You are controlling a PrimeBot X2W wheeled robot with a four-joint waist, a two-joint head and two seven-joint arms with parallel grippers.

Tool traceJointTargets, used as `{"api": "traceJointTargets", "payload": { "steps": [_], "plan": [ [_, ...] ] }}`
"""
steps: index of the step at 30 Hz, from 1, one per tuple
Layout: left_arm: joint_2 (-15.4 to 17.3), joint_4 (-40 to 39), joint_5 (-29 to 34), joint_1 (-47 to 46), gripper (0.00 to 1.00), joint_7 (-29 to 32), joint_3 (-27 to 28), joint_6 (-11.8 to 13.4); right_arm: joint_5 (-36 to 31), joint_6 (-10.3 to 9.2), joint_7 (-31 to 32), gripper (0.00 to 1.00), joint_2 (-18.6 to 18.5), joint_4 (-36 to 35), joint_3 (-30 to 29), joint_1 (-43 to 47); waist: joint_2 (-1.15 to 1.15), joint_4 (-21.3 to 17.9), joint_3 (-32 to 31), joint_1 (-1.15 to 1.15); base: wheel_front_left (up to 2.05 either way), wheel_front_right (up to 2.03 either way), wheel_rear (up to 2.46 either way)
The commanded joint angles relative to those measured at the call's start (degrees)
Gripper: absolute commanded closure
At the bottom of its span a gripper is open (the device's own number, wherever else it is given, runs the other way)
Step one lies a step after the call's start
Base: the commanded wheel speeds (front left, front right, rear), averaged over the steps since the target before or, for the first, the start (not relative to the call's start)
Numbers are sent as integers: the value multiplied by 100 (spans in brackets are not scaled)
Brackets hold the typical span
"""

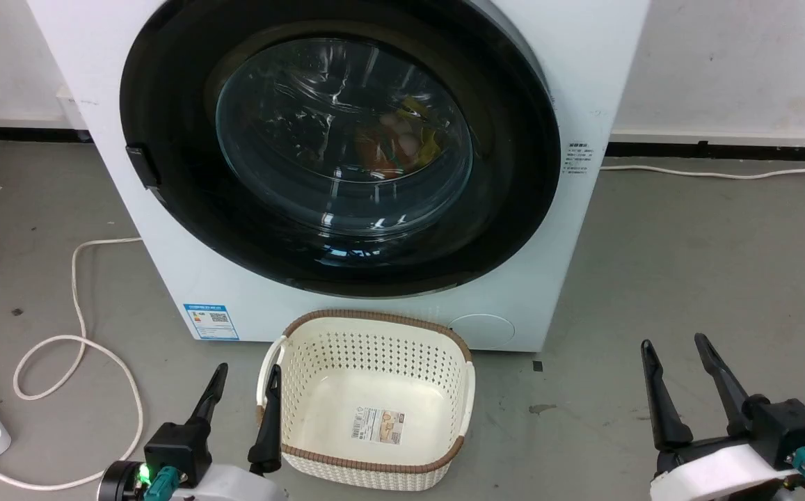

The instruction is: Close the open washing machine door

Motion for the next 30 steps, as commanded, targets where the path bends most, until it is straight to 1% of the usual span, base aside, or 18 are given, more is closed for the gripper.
{"api": "traceJointTargets", "payload": {
  "steps": [1, 7, 8, 30],
  "plan": [
    [2, -21, 17, 67, 0, -30, 5, 8, 52, -3, -19, 0, 35, -5, 26, 79, 0, 13, -5, 0, 0, 0, 0],
    [2, -29, -8, 86, 0, -30, 15, 107, 110, -3, -19, 0, 36, 30, 94, 84, 0, 62, -16, 0, 0, 0, 0],
    [0, -10, -2, 13, 100, 6, 9, 96, 76, 0, 5, 100, 4, 17, 91, 17, 0, 60, -17, 0, 0, 0, 0],
    [0, -188, 89, 30, 100, 220, 29, 165, -10, 0, 224, 100, 9, -111, 114, 37, 0, 84, 4, 0, 0, 0, 0]
  ]
}}
